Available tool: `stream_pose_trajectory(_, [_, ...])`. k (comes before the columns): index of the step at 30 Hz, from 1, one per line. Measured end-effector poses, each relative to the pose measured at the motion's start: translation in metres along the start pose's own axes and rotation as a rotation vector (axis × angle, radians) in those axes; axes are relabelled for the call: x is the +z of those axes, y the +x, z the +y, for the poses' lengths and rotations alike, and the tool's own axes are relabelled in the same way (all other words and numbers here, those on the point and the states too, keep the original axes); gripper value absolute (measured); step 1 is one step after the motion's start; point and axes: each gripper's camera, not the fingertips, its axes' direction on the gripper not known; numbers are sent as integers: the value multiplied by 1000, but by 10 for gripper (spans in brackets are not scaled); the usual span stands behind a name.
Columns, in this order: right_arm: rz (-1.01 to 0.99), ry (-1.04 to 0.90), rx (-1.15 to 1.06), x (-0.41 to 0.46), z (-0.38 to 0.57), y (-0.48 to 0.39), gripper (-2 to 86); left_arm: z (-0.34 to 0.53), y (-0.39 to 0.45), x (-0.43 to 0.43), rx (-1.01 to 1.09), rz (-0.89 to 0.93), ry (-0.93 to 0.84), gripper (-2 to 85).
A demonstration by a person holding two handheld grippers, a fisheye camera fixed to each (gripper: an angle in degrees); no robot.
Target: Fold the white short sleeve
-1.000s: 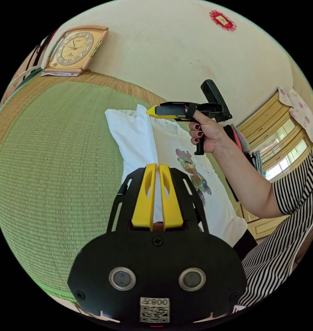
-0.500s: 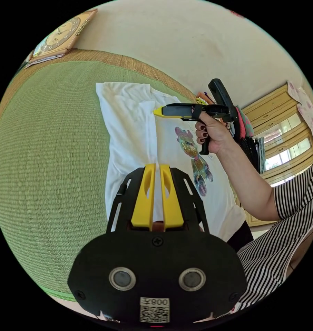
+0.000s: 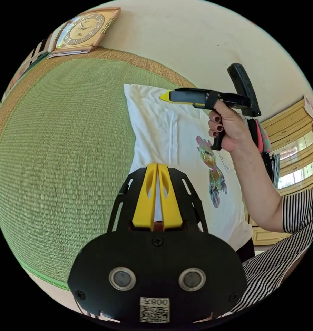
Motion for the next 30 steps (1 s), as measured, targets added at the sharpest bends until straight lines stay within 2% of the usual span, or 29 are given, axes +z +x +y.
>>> stream_pose_trajectory(8, [131, -131, -103, 54, -34, -21, 0, 5, -2, 3, -7, 35, 4, 1])
stream_pose_trajectory(13, [79, -86, -83, 43, -20, -20, 1, 14, -1, -8, -8, 43, 62, 1])
stream_pose_trajectory(17, [89, -27, -96, 19, 14, -32, 0, 23, -3, -10, -28, 4, 57, 1])
stream_pose_trajectory(20, [10, -20, -89, 8, 47, -40, 1, 31, -4, -13, -35, 13, 63, 1])
stream_pose_trajectory(26, [-10, -147, -113, 29, 108, -67, 1, 51, -3, -18, -41, -9, 69, 1])
stream_pose_trajectory(30, [-39, -120, -77, 24, 125, -63, 2, 65, -4, -22, -39, -19, 75, 1])
